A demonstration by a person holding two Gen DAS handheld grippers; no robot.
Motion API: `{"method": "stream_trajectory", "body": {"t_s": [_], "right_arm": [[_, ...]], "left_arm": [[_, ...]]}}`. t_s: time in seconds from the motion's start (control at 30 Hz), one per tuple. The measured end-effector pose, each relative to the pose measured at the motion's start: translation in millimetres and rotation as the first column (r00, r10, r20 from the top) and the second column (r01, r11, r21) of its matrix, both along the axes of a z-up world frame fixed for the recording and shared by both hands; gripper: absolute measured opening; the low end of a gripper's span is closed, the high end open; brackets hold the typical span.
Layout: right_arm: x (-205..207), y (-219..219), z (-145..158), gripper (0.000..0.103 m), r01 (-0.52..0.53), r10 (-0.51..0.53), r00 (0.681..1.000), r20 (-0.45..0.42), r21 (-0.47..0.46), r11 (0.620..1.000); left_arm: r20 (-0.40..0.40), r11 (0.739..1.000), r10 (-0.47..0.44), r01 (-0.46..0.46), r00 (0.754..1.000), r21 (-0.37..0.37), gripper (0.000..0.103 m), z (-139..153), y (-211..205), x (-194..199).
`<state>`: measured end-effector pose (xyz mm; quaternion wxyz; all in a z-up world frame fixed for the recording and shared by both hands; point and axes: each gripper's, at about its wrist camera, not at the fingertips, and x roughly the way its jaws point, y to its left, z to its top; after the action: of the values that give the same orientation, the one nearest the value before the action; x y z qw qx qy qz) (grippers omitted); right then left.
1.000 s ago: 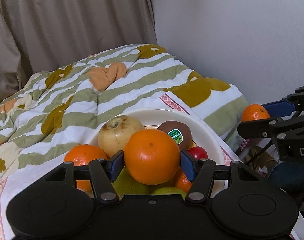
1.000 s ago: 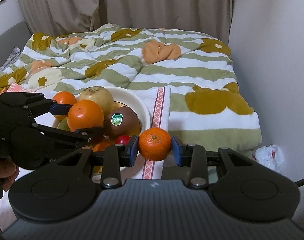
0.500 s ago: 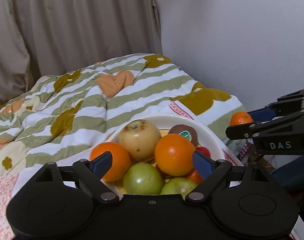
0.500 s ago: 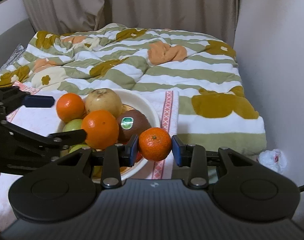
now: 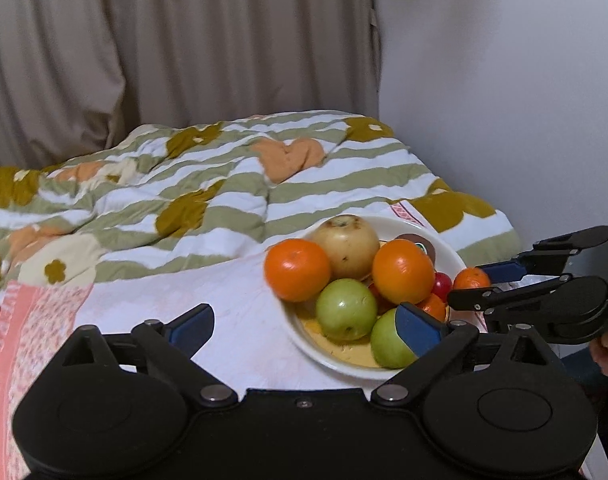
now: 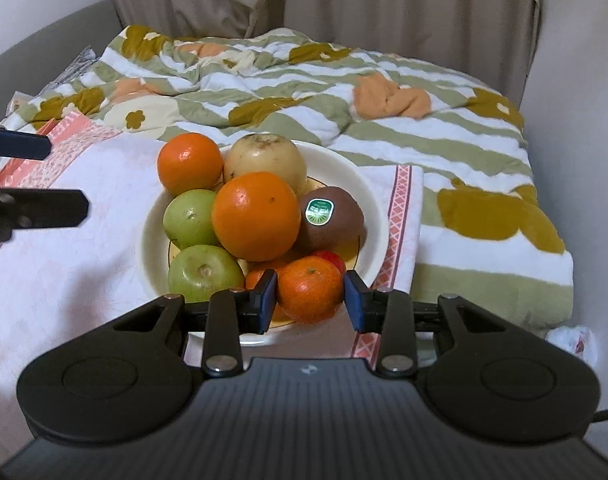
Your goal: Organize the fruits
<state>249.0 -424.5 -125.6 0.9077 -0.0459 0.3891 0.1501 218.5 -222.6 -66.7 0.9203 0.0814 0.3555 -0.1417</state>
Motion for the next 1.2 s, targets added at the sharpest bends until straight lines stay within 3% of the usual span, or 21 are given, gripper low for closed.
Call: {"method": "stream_trajectory", "body": {"t_s": [0.1, 0.17, 0.2, 0.23, 0.57, 1.0, 1.2], "right_arm": [[-2.3, 2.4, 0.2, 0.061, -0.026, 0.027, 0.999, 0.033, -0.013, 1.000], [-3.9, 5.4, -0.2, 0.082, -0.033, 0.035, 0.999, 0.037, -0.047, 0.998], [-7.3, 7.0, 0.2, 0.098, -0.028, 0.031, 0.998, 0.055, -0.065, 0.997], [-10.4, 8.2, 0.8, 0.103, -0.025, 0.031, 0.997, 0.073, -0.075, 0.997], [-36.4, 20.4, 27.1, 0.103, -0.013, 0.022, 0.995, 0.096, -0.095, 0.995], [-105.1, 72.3, 113.5, 0.103, 0.159, -0.152, 0.982, 0.113, -0.054, 0.986], [-136.5, 97.7, 134.4, 0.103, 0.245, -0.242, 0.965, 0.098, -0.024, 0.969]], "left_arm": [[0.018, 1.000, 0.028, -0.028, 0.999, 0.003, 0.099, 2.6, 5.9, -9.6], [0.028, 0.999, 0.046, -0.046, 0.999, 0.001, 0.099, 4.3, 8.2, -14.8], [0.032, 0.998, 0.056, -0.056, 0.998, -0.001, 0.099, 5.1, 9.7, -17.8], [0.035, 0.998, 0.066, -0.065, 0.997, -0.003, 0.099, 6.1, 11.4, -20.8], [0.065, 0.993, 0.111, -0.109, 0.992, -0.036, 0.100, 25.5, 28.5, -54.1], [0.099, 0.970, 0.179, -0.159, 0.979, -0.183, 0.103, 78.5, 95.0, -106.6], [0.123, 0.971, 0.191, -0.169, 0.974, -0.166, 0.103, 91.6, 127.5, -124.3]]}}
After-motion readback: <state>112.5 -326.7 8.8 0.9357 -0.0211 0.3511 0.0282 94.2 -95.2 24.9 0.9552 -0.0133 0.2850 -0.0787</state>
